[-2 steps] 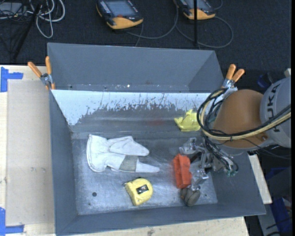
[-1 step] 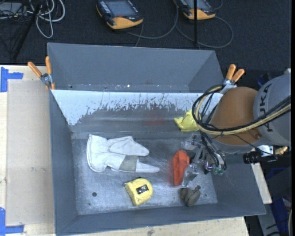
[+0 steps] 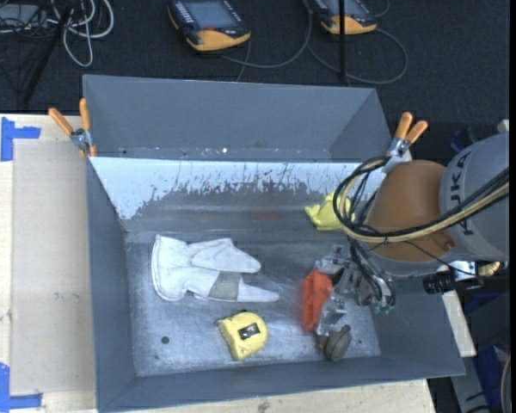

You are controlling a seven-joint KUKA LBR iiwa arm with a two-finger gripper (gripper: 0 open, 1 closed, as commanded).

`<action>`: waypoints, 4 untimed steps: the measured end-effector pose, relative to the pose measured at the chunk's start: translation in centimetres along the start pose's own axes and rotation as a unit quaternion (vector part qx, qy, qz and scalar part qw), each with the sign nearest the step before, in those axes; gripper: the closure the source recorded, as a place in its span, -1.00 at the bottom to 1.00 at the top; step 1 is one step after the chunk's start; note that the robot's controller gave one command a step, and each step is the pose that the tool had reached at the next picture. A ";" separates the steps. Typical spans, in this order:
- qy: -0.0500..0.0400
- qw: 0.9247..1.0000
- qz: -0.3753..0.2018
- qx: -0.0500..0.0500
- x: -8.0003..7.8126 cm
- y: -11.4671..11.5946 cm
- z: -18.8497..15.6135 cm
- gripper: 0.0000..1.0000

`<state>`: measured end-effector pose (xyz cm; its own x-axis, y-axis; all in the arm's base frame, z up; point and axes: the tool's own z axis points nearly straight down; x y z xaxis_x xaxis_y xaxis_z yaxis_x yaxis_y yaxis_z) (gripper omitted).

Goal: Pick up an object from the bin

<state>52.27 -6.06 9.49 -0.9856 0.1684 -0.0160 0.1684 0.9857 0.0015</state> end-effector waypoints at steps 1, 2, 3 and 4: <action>0.000 1.000 0.000 0.000 0.0 0.0 0.0 1.00; 0.005 1.000 -0.001 0.000 0.2 0.0 -0.5 1.00; 0.011 1.000 -0.001 0.000 0.4 0.0 -2.5 1.00; 0.007 1.000 -0.001 0.000 0.1 0.0 -3.8 1.00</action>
Offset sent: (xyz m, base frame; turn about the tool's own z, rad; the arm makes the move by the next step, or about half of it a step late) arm 0.0000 -0.0001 0.1024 0.0000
